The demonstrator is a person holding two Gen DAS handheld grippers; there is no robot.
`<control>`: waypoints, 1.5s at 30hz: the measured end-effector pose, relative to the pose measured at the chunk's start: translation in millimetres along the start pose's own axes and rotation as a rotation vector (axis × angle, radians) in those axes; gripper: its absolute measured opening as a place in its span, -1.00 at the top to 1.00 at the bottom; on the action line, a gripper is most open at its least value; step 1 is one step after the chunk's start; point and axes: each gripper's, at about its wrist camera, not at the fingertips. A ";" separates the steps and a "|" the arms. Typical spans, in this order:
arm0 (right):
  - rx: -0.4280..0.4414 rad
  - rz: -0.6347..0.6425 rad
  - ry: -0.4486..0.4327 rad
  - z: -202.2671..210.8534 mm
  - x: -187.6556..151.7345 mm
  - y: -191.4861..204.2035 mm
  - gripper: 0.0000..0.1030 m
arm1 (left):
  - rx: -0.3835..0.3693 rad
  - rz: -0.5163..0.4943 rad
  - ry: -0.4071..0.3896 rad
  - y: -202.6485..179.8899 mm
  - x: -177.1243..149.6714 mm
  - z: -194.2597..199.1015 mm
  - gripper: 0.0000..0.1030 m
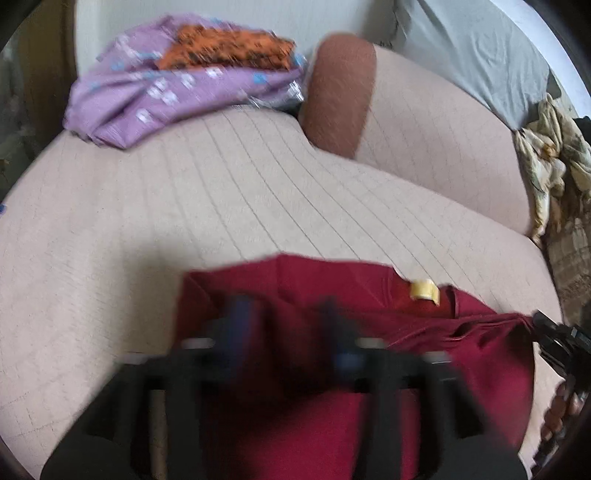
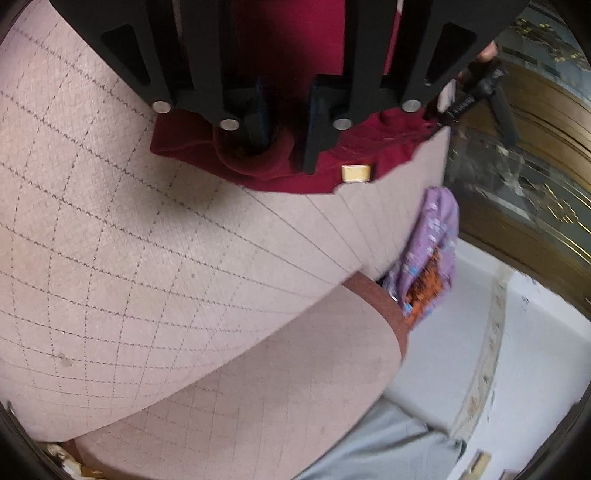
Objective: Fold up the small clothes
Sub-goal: 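Lift the hem with both grippers and fold it toward the collar tag, then open both grippers and release the folded hem on the sweater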
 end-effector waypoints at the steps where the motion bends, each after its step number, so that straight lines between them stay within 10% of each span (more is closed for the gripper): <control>1: 0.001 0.005 -0.006 2.0 -0.3 1.5 0.45 | 0.012 0.017 -0.042 3.8 -0.3 5.8 -0.30; 12: -0.035 0.125 -0.136 33.6 -9.4 26.3 0.06 | 0.035 0.046 -0.072 14.2 4.9 26.5 -0.30; 19: -0.175 0.387 -0.058 -7.2 -37.5 57.4 0.12 | 0.058 -0.048 -0.050 -2.9 0.2 16.4 -0.30; 24: -0.272 0.334 -0.018 -50.1 -25.5 35.6 0.17 | 0.118 -0.086 0.075 1.6 -14.5 -25.2 -0.31; 33: -0.266 0.353 -0.048 -59.7 -8.1 34.2 0.17 | 0.110 -0.076 0.062 6.7 -15.6 -21.1 -0.39; 45: -0.237 0.382 -0.059 14.7 -76.3 52.7 0.05 | 0.145 -0.089 0.019 6.1 -22.1 8.5 -0.39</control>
Point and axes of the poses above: each gripper's, at about its wrist camera, not at the fingertips, and z roughly against the way its jaws point, y to its left, x to its top, and after that the axes turned 12 degrees about -z, right-handed
